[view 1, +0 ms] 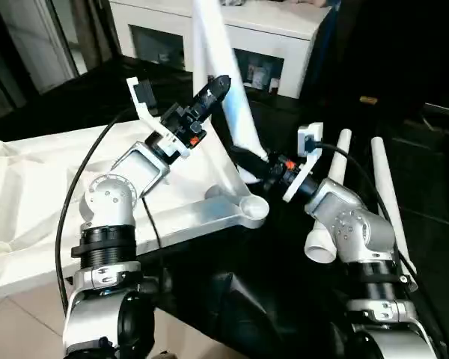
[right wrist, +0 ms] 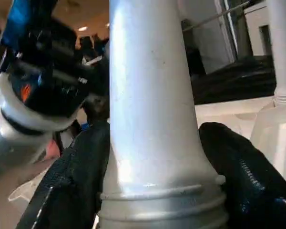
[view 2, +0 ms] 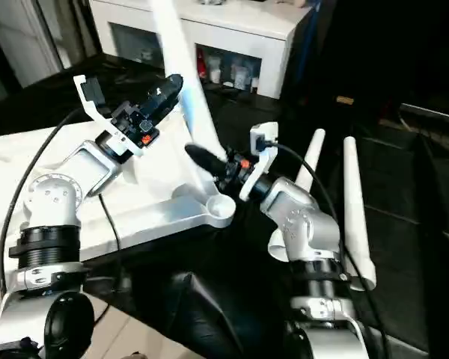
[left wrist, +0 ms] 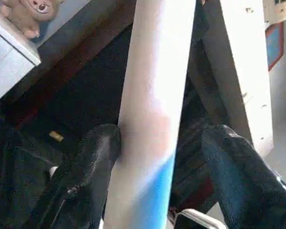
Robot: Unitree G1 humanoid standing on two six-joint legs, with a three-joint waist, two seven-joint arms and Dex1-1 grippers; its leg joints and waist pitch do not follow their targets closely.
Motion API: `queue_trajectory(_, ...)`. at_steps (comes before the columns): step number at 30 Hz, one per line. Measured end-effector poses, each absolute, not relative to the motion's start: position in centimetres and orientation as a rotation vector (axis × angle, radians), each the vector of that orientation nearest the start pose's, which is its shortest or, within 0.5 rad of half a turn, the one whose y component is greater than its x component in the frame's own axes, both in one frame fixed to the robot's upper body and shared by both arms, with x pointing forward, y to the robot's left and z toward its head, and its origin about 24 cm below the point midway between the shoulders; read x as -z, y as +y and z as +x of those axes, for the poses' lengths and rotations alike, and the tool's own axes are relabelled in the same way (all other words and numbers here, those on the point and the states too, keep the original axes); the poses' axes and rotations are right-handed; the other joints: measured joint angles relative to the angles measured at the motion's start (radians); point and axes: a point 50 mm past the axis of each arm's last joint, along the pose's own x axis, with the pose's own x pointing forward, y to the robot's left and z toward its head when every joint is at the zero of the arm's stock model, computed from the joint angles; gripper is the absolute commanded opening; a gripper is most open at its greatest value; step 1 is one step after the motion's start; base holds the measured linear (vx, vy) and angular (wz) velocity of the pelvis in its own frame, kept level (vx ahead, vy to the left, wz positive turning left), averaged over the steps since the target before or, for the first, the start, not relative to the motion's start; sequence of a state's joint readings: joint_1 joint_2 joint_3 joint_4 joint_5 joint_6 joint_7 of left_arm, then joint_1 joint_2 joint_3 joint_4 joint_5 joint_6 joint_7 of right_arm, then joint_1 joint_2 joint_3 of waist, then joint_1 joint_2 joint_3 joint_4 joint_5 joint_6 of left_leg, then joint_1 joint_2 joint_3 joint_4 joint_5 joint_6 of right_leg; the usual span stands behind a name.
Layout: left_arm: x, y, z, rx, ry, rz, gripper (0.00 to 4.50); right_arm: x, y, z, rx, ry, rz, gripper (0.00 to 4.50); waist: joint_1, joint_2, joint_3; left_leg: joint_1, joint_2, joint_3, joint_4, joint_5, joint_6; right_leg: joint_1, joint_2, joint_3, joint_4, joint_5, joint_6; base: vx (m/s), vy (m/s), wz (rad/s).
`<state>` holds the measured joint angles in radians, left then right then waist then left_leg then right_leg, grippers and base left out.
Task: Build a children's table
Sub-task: Insert table leg to table base
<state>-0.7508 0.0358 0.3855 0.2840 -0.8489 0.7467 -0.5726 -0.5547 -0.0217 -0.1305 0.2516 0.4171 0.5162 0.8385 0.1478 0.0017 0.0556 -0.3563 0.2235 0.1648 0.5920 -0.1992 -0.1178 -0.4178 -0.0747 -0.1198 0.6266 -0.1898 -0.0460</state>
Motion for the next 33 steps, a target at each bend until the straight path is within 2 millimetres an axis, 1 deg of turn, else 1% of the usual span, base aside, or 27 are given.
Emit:
queue_trajectory(3,-18.0,11.6,34.8,0.918,-0.042,-0.879,3.59,-11.7,-8.7,32.4,-1.023,0.066,0.443,2.74,0.000,0.009,0.003,0.000,0.000,-0.001,0.001,0.000,0.000,0.000,0.000,0.000,-0.001,0.001,0.001,0.000,0.000,0.00)
queue_trajectory(5,-18.2,11.5,34.8,0.914,-0.029,-0.808,3.83,-11.7,-8.9,32.4,-1.017,0.072,0.407,2.74,0.000,0.013,0.002,0.000,0.000,-0.001,0.001,0.000,0.000,0.000,0.000,0.000,0.000,0.001,0.001,0.000,0.000,0.00)
queue_trajectory(7,-18.3,11.2,34.9,0.909,-0.014,-0.750,3.99,-11.7,-9.1,32.5,-1.011,0.082,0.380,2.74,0.001,0.013,0.002,-0.001,0.000,-0.001,0.001,0.000,0.000,0.001,0.000,0.000,0.000,0.001,0.001,0.000,0.000,0.00)
queue_trajectory(10,-18.1,10.9,35.1,0.867,0.007,-0.709,4.02,-11.6,-9.0,32.6,-1.013,0.099,0.365,2.74,0.001,0.014,0.002,-0.001,0.000,-0.001,0.001,0.000,0.000,0.000,0.000,0.000,0.000,0.001,0.001,0.000,0.000,0.00)
queue_trajectory(13,-17.9,10.7,35.3,0.830,0.052,-0.706,4.04,-11.5,-8.8,32.5,-1.028,0.125,0.345,2.74,-0.001,0.013,0.002,-0.001,0.000,-0.001,0.001,0.000,0.000,0.000,0.000,0.000,0.000,0.001,0.001,0.000,0.000,0.00)
queue_trajectory(15,-17.8,10.7,35.3,0.817,0.079,-0.703,3.73,-11.5,-8.9,32.5,-1.028,0.134,0.332,2.74,0.000,0.013,0.002,-0.001,0.000,-0.001,0.002,0.000,0.000,0.000,0.000,0.000,0.000,0.001,0.001,0.000,0.000,0.00)
queue_trajectory(20,-18.3,10.9,35.5,0.802,0.081,-0.671,3.53,-12.3,-8.8,32.9,-1.041,0.122,0.312,2.74,0.001,0.013,0.002,-0.002,0.000,-0.001,0.003,0.001,0.001,0.000,0.000,0.000,0.000,0.001,0.001,0.000,0.000,0.00)
queue_trajectory(21,-18.3,11.1,35.5,0.799,0.083,-0.668,3.27,-12.2,-8.8,32.9,-1.044,0.127,0.309,2.74,0.002,0.013,0.002,-0.002,0.000,-0.002,0.003,0.001,0.001,0.000,0.000,0.000,0.000,0.001,0.001,0.000,0.000,0.00)
queue_trajectory(25,-18.3,11.7,35.6,0.771,0.088,-0.663,3.10,-12.1,-8.9,33.0,-1.050,0.143,0.299,2.74,0.004,0.013,0.002,-0.002,0.000,-0.002,0.004,0.001,0.002,0.000,0.000,0.000,0.001,0.001,0.001,0.000,0.000,0.00)
queue_trajectory(26,-18.3,11.9,35.6,0.763,0.086,-0.671,2.83,-12.1,-9.0,33.1,-1.048,0.147,0.302,3.30,0.005,0.013,0.002,-0.002,0.000,-0.002,0.004,0.001,0.002,0.000,0.000,0.000,0.001,0.001,0.001,0.000,0.000,0.00)
queue_trajectory(27,-18.4,12.0,35.6,0.758,0.085,-0.673,2.83,-12.2,-9.0,33.2,-1.047,0.150,0.304,3.44,0.004,0.013,0.002,-0.002,0.000,-0.002,0.004,0.001,0.001,0.000,0.000,0.000,0.001,0.001,0.001,0.000,0.000,0.00)
queue_trajectory(28,-18.5,12.1,35.7,0.755,0.086,-0.677,2.72,-12.4,-9.1,33.3,-1.050,0.152,0.318,3.46,0.005,0.013,0.002,-0.002,0.000,-0.002,0.004,0.001,0.001,0.000,0.000,0.000,0.001,0.001,0.001,0.000,0.000,0.00)
queue_trajectory(29,-18.6,12.1,35.7,0.757,0.085,-0.683,2.72,-12.6,-9.1,33.3,-1.060,0.160,0.354,3.53,0.005,0.013,0.002,-0.002,-0.001,-0.002,0.004,0.001,0.002,0.000,0.000,0.000,0.001,0.001,0.001,0.000,0.000,0.00)
queue_trajectory(30,-18.6,12.2,35.7,0.760,0.085,-0.682,2.55,-12.8,-9.3,33.4,-1.068,0.162,0.383,3.64,0.007,0.013,0.002,-0.002,0.000,-0.002,0.004,0.001,0.002,0.000,0.000,0.000,0.001,0.001,0.001,0.000,0.000,0.00)
queue_trajectory(31,-18.8,12.2,35.6,0.771,0.083,-0.681,2.55,-13.1,-9.4,33.4,-1.080,0.170,0.414,3.76,0.009,0.013,0.002,-0.002,0.000,-0.002,0.005,0.001,0.002,0.000,0.000,0.000,0.002,0.001,0.001,0.000,0.000,0.00)
queue_trajectory(32,-18.9,12.1,35.5,0.788,0.081,-0.680,2.43,-13.4,-9.7,33.4,-1.088,0.178,0.432,3.85,0.010,0.013,0.002,-0.003,0.000,-0.002,0.005,0.002,0.003,0.000,0.000,0.000,0.002,0.001,0.001,0.000,0.000,0.00)
queue_trajectory(33,-19.1,12.1,35.3,0.810,0.074,-0.670,2.34,-13.8,-10.1,33.5,-1.092,0.177,0.451,3.85,0.013,0.013,0.002,-0.003,0.000,-0.002,0.005,0.004,0.006,0.000,0.000,0.000,0.002,0.001,0.001,0.000,0.000,0.00)
